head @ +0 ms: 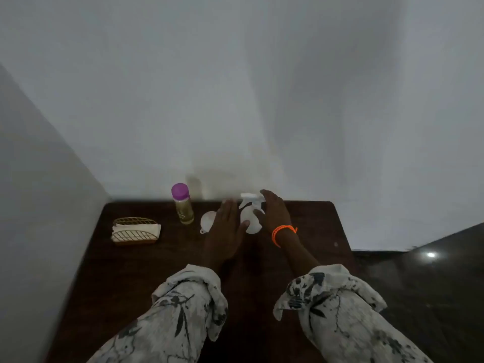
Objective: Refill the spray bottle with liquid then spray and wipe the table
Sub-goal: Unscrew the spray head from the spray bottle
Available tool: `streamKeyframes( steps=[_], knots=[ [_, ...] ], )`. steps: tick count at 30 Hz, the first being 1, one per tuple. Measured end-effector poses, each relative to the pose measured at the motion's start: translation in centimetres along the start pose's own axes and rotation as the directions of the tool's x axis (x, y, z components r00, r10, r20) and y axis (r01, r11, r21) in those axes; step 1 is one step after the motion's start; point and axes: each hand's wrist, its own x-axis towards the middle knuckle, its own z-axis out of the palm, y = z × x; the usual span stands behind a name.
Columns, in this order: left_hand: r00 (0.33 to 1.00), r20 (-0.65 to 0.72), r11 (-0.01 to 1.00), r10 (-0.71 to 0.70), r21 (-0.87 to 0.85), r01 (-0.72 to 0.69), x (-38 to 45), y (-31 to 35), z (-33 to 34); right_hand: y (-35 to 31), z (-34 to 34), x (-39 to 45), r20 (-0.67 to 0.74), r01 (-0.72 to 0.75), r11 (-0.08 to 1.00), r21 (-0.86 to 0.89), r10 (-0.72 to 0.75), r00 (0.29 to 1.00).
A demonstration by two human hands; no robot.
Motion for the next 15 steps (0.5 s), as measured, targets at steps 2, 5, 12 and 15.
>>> streamKeyframes(
  steps=[2,5,12,15],
  knots=[
    [1.000,0.020,1.000,-0.004,0.020,0.003,0.1,-0.3,0.6,0.1,0.3,0.4,-0.029,-0.007,0.998,0.065,0.009,1.000],
    [0.996,0.058,0.997,-0.065,0.044,0.063,0.0,-0.9,1.7,0.0,0.5,0.5,-0.058,-0.050,0.992,0.112,0.057,0.997],
    [0.964,0.192,0.981,-0.183,-0.025,0.192,0.1,-0.3,1.5,-1.1,-1.8,0.3,-0.007,-0.089,0.958,0.272,0.094,0.996],
    [0.925,0.261,0.927,-0.276,-0.183,0.328,-0.4,1.4,0.4,-1.8,-3.3,0.5,-0.036,-0.079,0.935,0.344,0.097,0.995]
  ],
)
